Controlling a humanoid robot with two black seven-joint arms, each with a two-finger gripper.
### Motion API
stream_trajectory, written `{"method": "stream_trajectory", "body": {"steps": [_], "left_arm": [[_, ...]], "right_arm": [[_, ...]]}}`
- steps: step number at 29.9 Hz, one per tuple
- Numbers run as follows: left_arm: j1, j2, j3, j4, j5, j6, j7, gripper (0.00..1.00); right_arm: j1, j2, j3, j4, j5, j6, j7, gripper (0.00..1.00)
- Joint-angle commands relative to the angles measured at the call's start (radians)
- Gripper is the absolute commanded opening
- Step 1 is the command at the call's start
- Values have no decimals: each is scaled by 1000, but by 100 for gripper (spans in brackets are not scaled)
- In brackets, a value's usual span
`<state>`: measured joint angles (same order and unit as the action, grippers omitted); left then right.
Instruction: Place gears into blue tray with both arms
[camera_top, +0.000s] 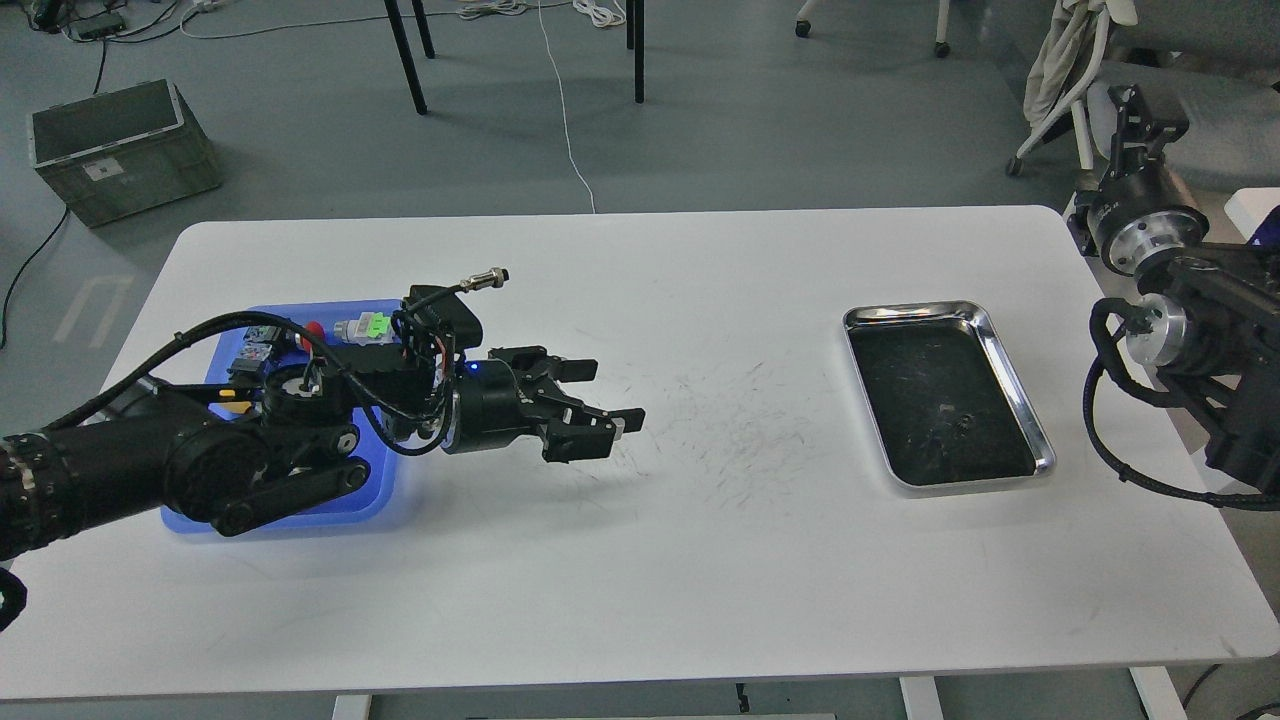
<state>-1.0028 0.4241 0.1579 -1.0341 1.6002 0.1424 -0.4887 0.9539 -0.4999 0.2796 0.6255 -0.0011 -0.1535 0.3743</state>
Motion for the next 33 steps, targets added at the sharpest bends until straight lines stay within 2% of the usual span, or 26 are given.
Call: {"method": "stream_trajectory", "body": {"steps": [1, 5, 13, 17, 22, 27, 31, 33], "left_arm": [[-2, -2, 5, 2, 53, 33, 0, 97], [0, -18, -1, 89, 90, 34, 0, 97], [10, -56, -20, 108, -52, 26, 0, 99], [26, -61, -6, 134, 41, 28, 0, 99], [41, -131, -3, 241, 158, 74, 0, 98], [58, -145, -3, 244, 188, 97, 0, 97], [78, -146, -4, 262, 215, 146, 0, 88], [82, -159, -3, 304, 216, 170, 0, 87]], "right_arm": [[-4, 1, -3, -6, -4, 0, 2, 94], [-4, 9, -5, -20, -4, 0, 2, 94], [0, 1, -11, -20, -10, 0, 2, 94], [-1, 1, -11, -20, -11, 0, 2, 94], [5, 1, -11, -18, -13, 0, 2, 94], [6, 1, -13, -18, -13, 0, 2, 94], [2, 0, -13, -20, -14, 0, 2, 94], [-1, 1, -13, -20, -14, -1, 2, 94]]}}
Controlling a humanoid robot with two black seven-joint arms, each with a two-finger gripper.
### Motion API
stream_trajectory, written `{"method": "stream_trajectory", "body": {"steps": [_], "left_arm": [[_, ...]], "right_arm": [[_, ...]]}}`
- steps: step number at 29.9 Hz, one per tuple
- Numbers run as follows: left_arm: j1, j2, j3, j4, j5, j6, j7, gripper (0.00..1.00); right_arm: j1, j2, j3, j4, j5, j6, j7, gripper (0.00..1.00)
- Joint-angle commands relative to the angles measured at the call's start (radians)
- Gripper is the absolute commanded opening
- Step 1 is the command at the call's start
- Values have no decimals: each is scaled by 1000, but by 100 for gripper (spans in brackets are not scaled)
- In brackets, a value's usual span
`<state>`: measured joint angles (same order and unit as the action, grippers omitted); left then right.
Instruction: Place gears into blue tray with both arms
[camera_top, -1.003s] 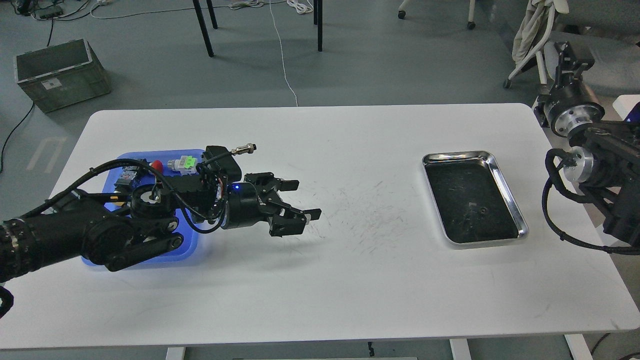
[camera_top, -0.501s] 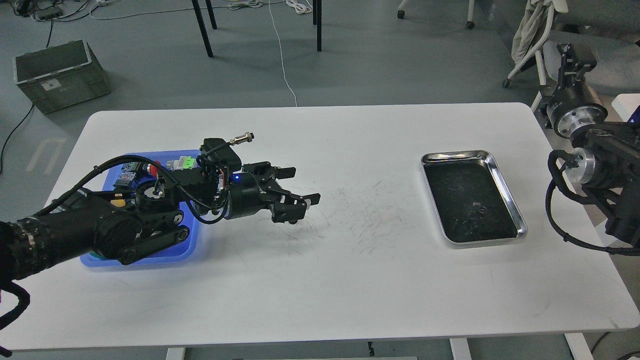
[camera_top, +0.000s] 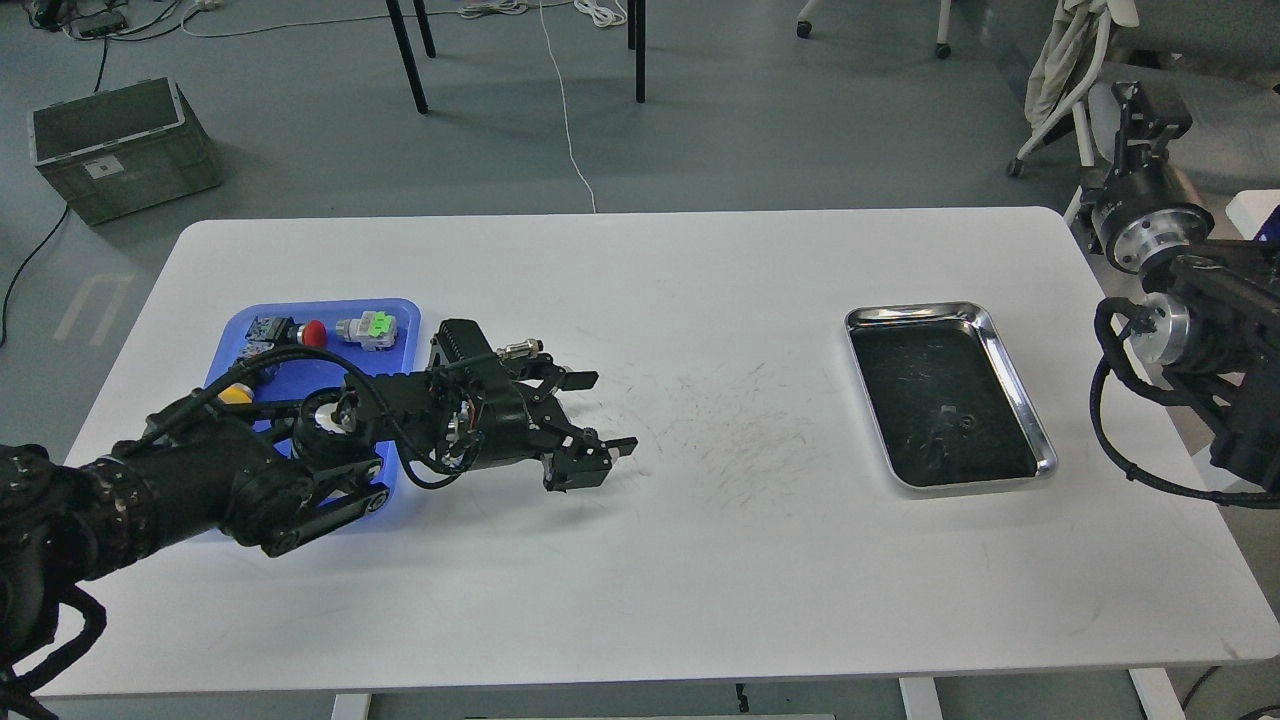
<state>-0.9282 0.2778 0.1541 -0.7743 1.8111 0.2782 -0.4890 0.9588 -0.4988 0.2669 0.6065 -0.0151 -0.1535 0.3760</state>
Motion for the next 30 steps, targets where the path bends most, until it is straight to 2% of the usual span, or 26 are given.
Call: {"method": "stream_trajectory", "body": {"steps": [1, 4, 6, 10, 12, 15, 17, 20, 23, 27, 30], "left_arm": [[9, -28, 2, 64, 7, 45, 0, 86], [34, -60, 2, 104, 7, 76, 0, 80], [37, -65, -2, 130, 7, 101, 0, 80], [22, -49, -34, 138, -111, 92, 0, 78], [6, -29, -36, 130, -246, 50, 0, 77], [-9, 23, -31, 89, -373, -62, 0, 74], [-11, 84, -25, -12, -375, -111, 0, 70], [-15, 118, -48, -80, -400, -100, 0, 66], [-15, 120, -50, -91, -403, -64, 0, 67], [-3, 113, -41, -129, -375, -53, 0, 74], [18, 104, -30, -106, -277, 18, 0, 75]], "right_arm": [[-6, 0, 0, -1, 0, -1, 0, 94], [-5, 0, 0, -1, 0, -1, 0, 94], [-3, 0, 0, -1, 0, -1, 0, 94], [-2, -1, 0, -2, 0, -1, 0, 94], [-5, -1, 0, -2, 0, -1, 0, 94], [-8, -1, 0, -4, 0, -1, 1, 94], [-11, -1, 0, -4, -2, -1, 1, 94], [-11, 3, 0, -19, -2, -1, 1, 94], [-11, 6, 0, -27, -2, 0, 1, 94], [-11, 6, 0, -25, -2, 0, 1, 94], [-9, 6, 0, -25, -2, 0, 1, 94]]}}
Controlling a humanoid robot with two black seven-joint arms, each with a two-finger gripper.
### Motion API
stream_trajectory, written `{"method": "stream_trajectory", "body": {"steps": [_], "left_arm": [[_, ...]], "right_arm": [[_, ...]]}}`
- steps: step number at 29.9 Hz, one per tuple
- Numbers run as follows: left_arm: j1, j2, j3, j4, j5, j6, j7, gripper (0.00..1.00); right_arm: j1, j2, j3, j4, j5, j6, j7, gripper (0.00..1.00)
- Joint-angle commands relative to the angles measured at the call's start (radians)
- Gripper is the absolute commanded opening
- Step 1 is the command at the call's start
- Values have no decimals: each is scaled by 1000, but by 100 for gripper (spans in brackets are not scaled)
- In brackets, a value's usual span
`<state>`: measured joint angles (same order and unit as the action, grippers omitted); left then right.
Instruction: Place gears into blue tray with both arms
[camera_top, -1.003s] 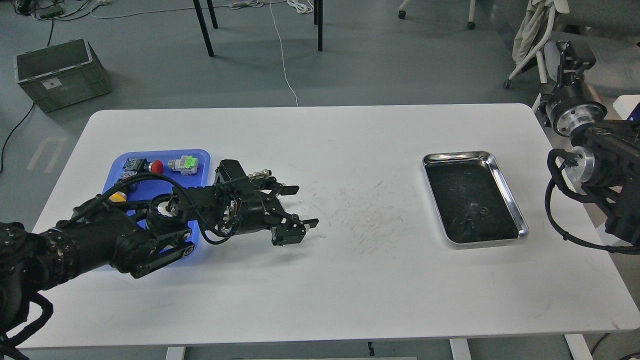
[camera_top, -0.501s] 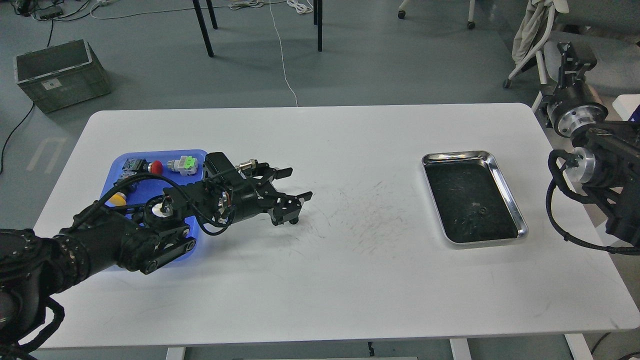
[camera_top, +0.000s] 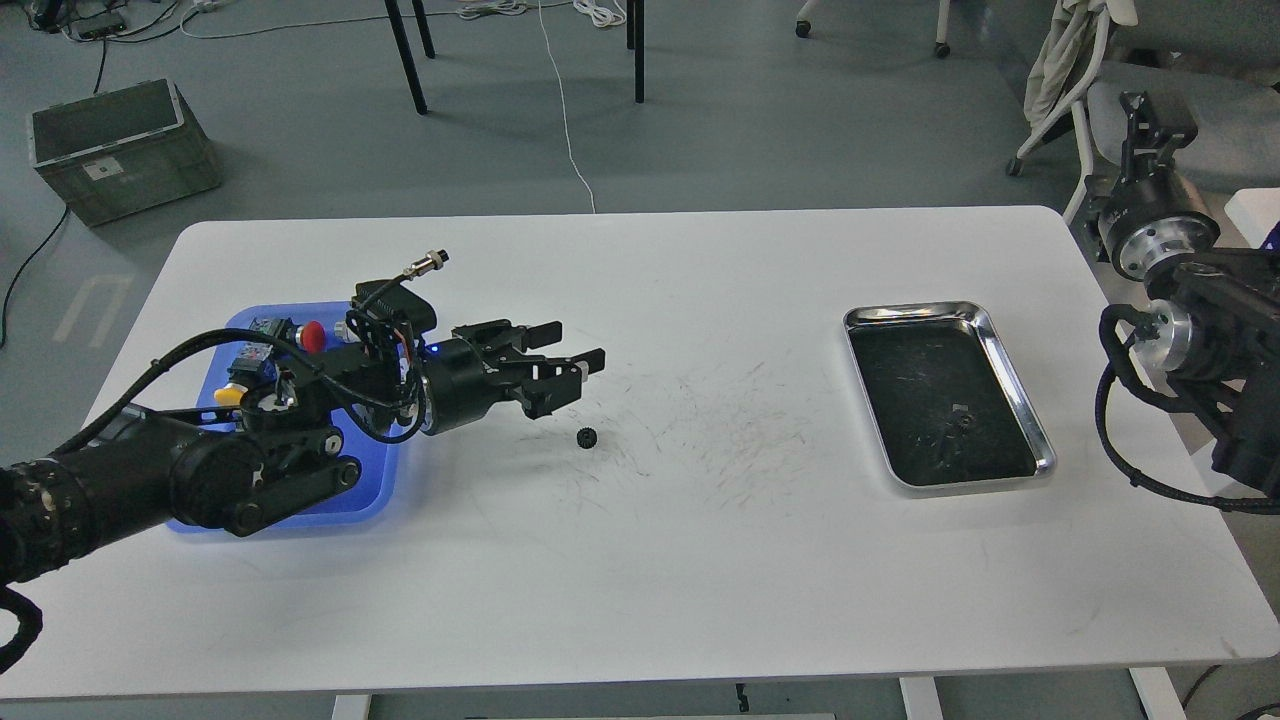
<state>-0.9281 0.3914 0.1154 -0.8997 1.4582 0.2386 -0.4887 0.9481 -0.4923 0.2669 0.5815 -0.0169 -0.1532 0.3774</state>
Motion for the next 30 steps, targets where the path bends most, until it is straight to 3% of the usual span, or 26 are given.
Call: {"method": "stream_trajectory", "body": {"steps": [1, 4, 12, 30], "left_arm": [[29, -25, 7, 39, 102, 86, 0, 75], [64, -94, 21, 71, 146, 157, 0, 75], [106, -129, 27, 186, 152, 172, 0, 75], [150, -175, 38, 220, 157, 214, 0, 71]], "right_arm": [[1, 0, 0, 0, 0, 0, 0, 94], [1, 0, 0, 0, 0, 0, 0, 94], [6, 0, 0, 0, 0, 0, 0, 94], [0, -2, -1, 0, 0, 0, 1, 94]]}}
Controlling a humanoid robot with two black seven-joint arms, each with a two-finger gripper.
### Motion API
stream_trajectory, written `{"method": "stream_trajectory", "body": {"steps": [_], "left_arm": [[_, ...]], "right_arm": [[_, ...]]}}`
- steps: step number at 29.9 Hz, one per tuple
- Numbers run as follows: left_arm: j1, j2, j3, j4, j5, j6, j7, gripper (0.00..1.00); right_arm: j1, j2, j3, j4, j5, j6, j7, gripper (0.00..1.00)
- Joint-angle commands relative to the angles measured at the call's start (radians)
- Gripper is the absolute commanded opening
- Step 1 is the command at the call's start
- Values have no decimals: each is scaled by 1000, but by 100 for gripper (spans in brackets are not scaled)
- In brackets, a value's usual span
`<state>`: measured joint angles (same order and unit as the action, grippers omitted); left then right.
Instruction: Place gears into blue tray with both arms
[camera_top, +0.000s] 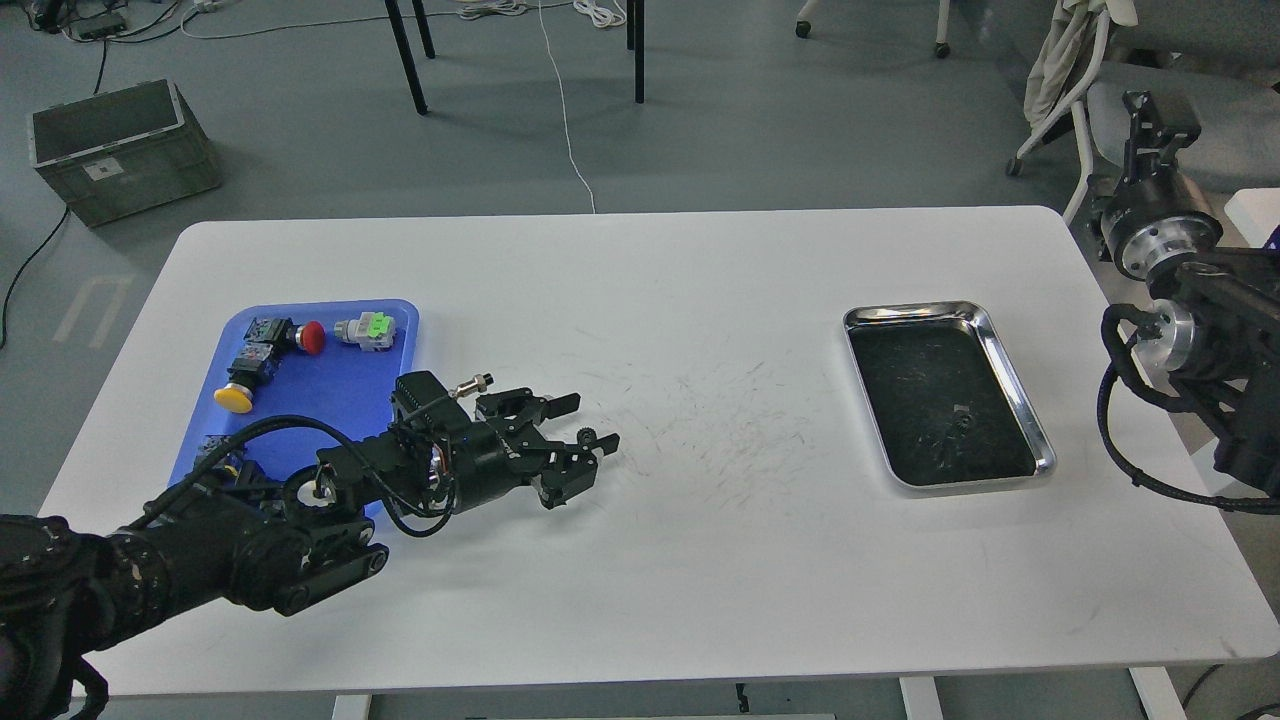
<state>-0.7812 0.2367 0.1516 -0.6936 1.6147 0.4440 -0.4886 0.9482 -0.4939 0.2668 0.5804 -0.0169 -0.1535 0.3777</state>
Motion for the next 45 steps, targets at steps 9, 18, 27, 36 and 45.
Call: {"method": "stream_trajectory", "body": {"steps": [9, 18, 27, 36, 45], "left_arm": [[3, -56, 0, 77, -1, 41, 0, 66], [33, -91, 2, 124, -1, 45, 0, 58], [51, -112, 2, 161, -2, 45, 0, 53], [49, -105, 22, 148, 1, 45, 0, 44], [45, -86, 49, 115, -2, 45, 0, 34]], "right_arm": [[1, 1, -21, -1, -2, 0, 3, 94], [1, 3, -29, 1, -3, -1, 3, 94], [-2, 3, -29, 1, -3, -1, 3, 94], [-2, 5, -29, -1, -3, -1, 4, 94], [-3, 2, -29, -1, -3, -1, 6, 94]]}}
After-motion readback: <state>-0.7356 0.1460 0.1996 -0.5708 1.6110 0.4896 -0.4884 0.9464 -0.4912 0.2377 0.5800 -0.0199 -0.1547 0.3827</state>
